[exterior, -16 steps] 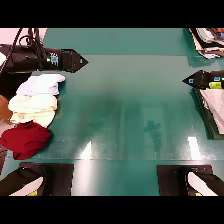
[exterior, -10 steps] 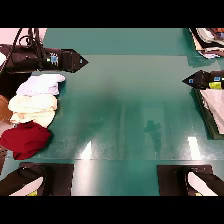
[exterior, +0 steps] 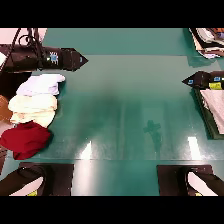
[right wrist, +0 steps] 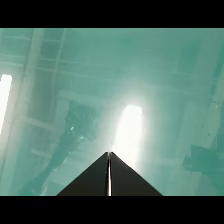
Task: Fold the shirts.
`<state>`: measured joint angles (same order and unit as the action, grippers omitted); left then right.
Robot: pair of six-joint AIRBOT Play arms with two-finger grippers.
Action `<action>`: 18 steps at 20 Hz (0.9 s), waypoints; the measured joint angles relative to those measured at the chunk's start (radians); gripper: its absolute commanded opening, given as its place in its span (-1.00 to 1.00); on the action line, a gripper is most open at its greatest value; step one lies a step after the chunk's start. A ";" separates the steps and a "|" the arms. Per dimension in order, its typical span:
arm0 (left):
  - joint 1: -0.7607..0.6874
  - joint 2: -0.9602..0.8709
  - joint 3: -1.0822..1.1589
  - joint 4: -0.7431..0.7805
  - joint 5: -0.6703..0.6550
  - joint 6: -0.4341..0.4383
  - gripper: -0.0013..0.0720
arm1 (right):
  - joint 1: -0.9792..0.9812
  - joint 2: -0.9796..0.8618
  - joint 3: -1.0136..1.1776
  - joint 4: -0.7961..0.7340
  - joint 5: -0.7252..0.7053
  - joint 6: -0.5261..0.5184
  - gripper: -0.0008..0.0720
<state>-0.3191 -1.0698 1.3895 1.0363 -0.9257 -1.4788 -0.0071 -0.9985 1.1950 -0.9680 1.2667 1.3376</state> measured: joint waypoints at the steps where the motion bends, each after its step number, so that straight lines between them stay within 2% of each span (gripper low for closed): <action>1: 0.002 0.000 0.000 0.044 0.007 0.003 0.62 | 0.000 0.000 0.000 0.000 0.000 0.000 -0.93; 6: 0.090 -0.042 -0.001 0.441 -0.020 -0.127 0.63 | 0.000 0.000 0.000 0.004 0.000 0.000 -0.93; 8: 0.159 -0.098 -0.001 0.535 -0.035 -0.160 0.63 | 0.000 0.000 0.000 0.005 0.000 0.000 -0.93; 13: 0.296 -0.311 -0.001 0.631 -0.048 -0.190 0.63 | 0.000 0.000 0.000 0.007 0.000 0.000 -0.93; 18: 0.352 -0.485 -0.001 0.651 -0.052 -0.195 0.62 | 0.000 0.000 0.000 0.007 0.000 0.001 -0.93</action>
<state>0.0334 -1.5547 1.3884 1.6875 -0.9775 -1.6741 -0.0071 -0.9985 1.1950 -0.9607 1.2671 1.3384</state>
